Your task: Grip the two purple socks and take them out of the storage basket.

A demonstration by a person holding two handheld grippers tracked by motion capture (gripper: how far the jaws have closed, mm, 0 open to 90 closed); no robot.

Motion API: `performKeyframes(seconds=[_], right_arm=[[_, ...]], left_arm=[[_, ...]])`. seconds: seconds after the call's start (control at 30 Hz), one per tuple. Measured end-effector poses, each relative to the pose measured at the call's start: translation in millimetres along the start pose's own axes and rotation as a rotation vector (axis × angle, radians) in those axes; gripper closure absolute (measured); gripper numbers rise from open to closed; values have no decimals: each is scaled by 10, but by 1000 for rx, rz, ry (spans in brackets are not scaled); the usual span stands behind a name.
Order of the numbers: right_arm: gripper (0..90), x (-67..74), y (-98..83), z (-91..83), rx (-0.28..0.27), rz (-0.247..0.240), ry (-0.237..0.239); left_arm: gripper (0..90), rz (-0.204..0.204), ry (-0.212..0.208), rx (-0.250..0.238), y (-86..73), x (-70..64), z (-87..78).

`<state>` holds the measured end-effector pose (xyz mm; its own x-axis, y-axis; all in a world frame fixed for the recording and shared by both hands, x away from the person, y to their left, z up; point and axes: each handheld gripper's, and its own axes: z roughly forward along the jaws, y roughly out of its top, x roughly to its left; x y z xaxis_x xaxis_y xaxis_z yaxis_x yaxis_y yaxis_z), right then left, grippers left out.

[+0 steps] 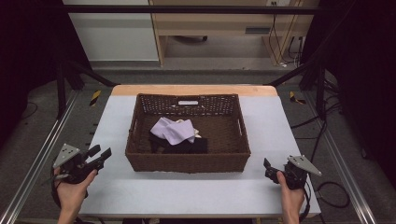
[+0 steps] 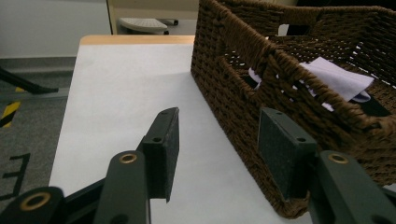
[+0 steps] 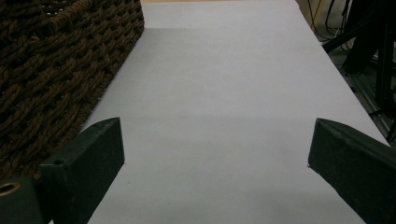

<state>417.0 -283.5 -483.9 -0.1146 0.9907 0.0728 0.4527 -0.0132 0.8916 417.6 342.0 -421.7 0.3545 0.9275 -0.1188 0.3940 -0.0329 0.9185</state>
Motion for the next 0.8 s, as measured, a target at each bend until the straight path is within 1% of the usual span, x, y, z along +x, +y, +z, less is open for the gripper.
performKeyframes(seconds=[0.2, 0.23, 0.3, 0.37, 0.43, 0.47, 0.5, 0.57, 0.6, 0.63, 0.67, 0.7, 0.73, 0.8], right_arm=[[41, -4, 3, 0, -2, 6, -1], [41, -6, 4, 2, -3, 5, 0], [41, -9, 5, 0, -7, 10, -2], [40, -21, 11, -4, -19, 18, -5], [40, -24, 9, -3, -15, 19, -9], [40, -24, 9, -3, -15, 19, -9], [40, -24, 7, 4, -10, 12, -7], [40, -13, 8, 5, -5, 15, -11], [40, -13, 8, 5, -5, 15, -11], [40, -14, 8, 7, -5, 15, -10], [40, -17, 7, 7, -6, 14, -10], [40, -18, 7, 5, -6, 12, -11], [40, -15, 8, 6, -5, 15, -9], [40, -14, 8, 7, -4, 15, -9]], left_arm=[[485, 18, -10, -2, 92, -47, 2], [485, 22, -12, -10, 132, -63, -1], [483, 26, -15, -10, 148, -72, -1], [482, 37, -24, -19, 215, -109, -3], [482, 39, -32, -33, 274, -130, -4], [482, 39, -32, -33, 274, -130, -4], [482, 40, -35, -42, 315, -142, -4], [482, 48, -41, -55, 408, -179, 1], [482, 48, -41, -55, 408, -179, 1], [482, 65, -45, -63, 480, -216, 4], [482, 65, -45, -63, 480, -216, 4], [482, 66, -54, -80, 561, -269, 5], [483, 66, -54, -80, 561, -269, 5], [483, 73, -64, -96, 634, -318, 16]])
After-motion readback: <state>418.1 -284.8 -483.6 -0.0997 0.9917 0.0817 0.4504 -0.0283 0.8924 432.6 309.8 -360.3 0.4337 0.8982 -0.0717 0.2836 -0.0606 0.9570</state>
